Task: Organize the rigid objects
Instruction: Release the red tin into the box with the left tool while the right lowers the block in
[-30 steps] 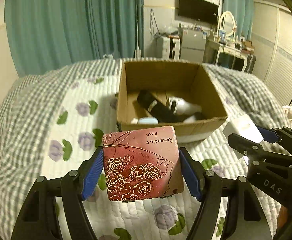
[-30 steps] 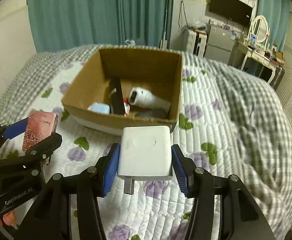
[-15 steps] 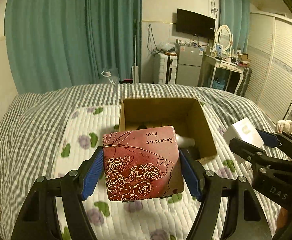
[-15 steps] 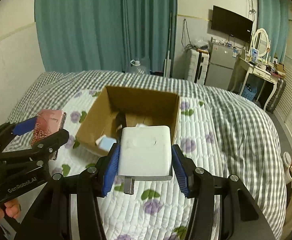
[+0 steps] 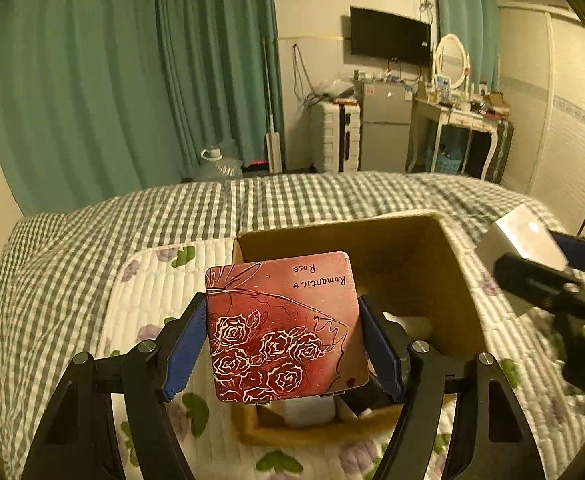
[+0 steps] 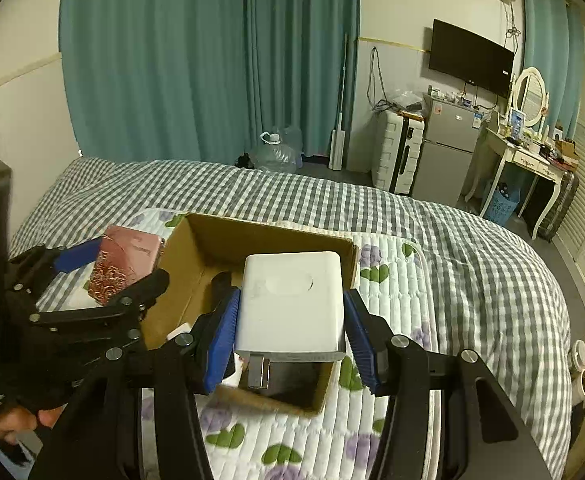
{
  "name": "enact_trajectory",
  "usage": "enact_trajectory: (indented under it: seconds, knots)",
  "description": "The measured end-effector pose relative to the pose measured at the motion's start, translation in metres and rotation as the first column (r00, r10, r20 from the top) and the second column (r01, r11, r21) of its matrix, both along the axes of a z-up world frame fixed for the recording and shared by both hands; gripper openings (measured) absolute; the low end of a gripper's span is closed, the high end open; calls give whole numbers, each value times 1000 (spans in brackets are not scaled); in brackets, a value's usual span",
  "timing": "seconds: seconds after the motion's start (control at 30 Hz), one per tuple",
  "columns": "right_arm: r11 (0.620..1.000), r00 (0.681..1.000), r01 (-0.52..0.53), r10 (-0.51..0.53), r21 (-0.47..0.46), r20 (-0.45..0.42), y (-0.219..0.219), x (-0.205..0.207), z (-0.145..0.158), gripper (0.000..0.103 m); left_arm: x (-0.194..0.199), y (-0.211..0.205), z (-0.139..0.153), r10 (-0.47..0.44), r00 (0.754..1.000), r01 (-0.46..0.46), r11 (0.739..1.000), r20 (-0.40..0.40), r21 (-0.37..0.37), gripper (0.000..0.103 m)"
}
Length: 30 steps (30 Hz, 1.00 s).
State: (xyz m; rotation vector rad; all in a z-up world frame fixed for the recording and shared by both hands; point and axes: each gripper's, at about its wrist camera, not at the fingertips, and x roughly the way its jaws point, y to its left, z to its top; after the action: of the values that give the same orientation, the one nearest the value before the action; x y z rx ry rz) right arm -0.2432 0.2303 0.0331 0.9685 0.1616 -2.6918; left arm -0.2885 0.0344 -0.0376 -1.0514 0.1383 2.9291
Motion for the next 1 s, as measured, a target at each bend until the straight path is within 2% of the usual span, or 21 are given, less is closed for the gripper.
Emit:
enact_trajectory:
  seconds: [0.1,0.3,0.63,0.77,0.87,1.0]
  knots:
    - [1000,1000,-1,1,-1,17,-1,-17,-13,51,-20,1,-17,30,999,-29,999,37,-21,74]
    - [1000,999,-2,2,-10,53,0,-40,-37,51,-43,8,-43,27,997,-24,999,72,-37,74]
    - [1000,996,9,-6,-26,87,7,-52,-56,51,-52,14,-57,9,996,-7,1000,93,-22,76]
    - [1000,996,8,-5,-28,92,10,-53,-53,51,-50,12,-56,18,995,-16,1000,102,-24,77]
    - [1000,996,9,-7,-25,90,9,-50,-49,51,-45,8,-44,25,998,-23,1000,63,-20,86]
    - [1000,996,18,-17,-16,82,8,-49,-42,51,-41,0,-22,37,999,-37,999,33,-7,86]
